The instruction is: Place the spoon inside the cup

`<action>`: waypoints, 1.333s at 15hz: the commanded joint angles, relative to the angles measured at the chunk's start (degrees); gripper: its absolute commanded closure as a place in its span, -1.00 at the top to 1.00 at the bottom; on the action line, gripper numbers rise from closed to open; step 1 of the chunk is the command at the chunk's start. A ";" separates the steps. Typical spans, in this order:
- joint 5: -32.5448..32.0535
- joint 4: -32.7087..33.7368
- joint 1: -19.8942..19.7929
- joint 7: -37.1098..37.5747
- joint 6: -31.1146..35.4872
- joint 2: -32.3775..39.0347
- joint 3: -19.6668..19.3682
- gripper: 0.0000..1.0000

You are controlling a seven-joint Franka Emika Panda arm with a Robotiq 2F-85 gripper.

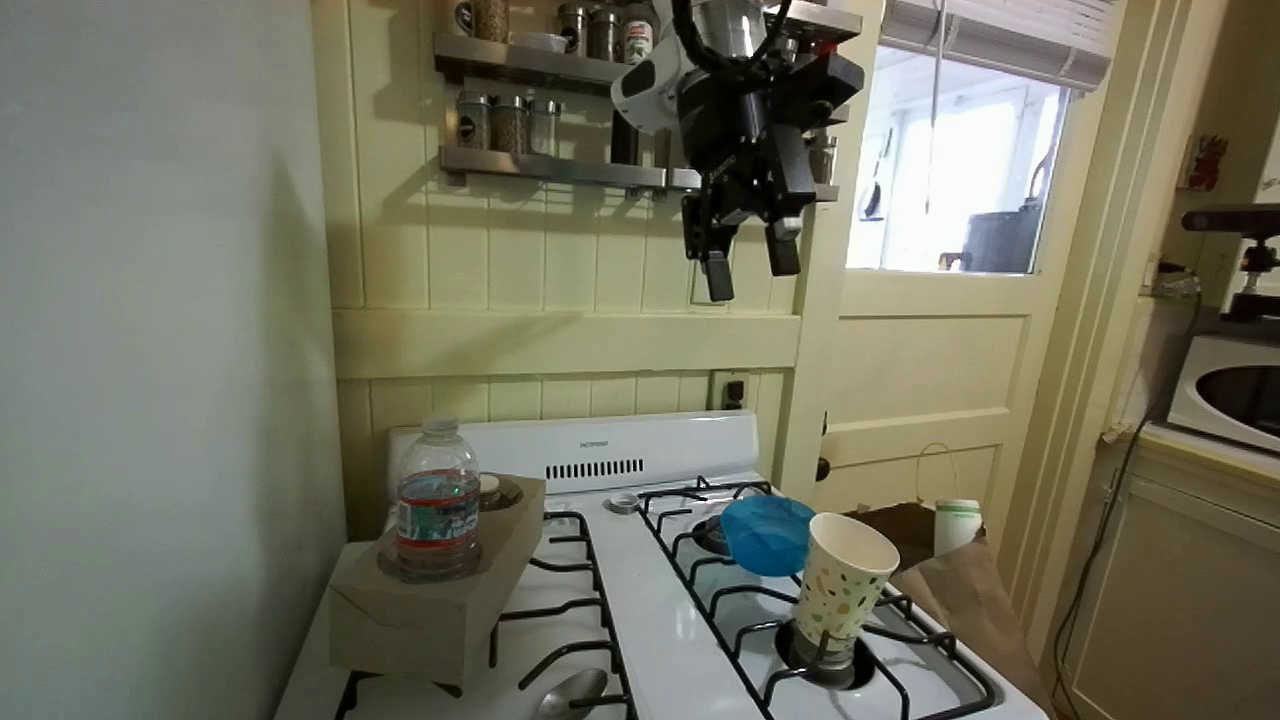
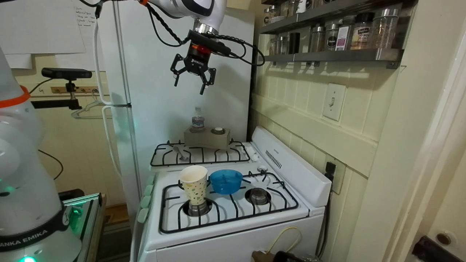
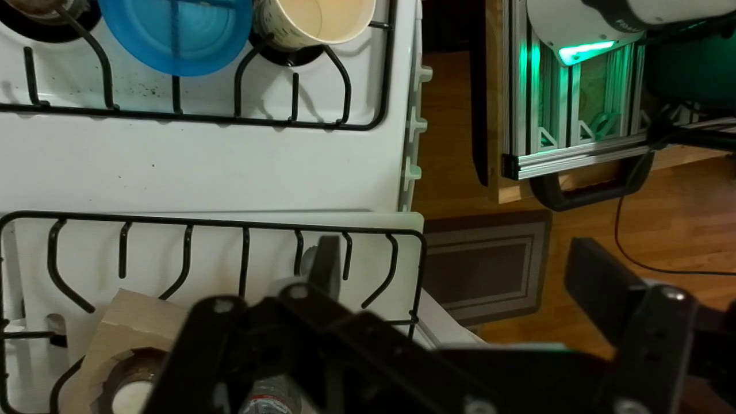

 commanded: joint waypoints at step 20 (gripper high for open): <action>20.62 -34.90 2.29 42.27 20.13 -9.69 -1.72 1.00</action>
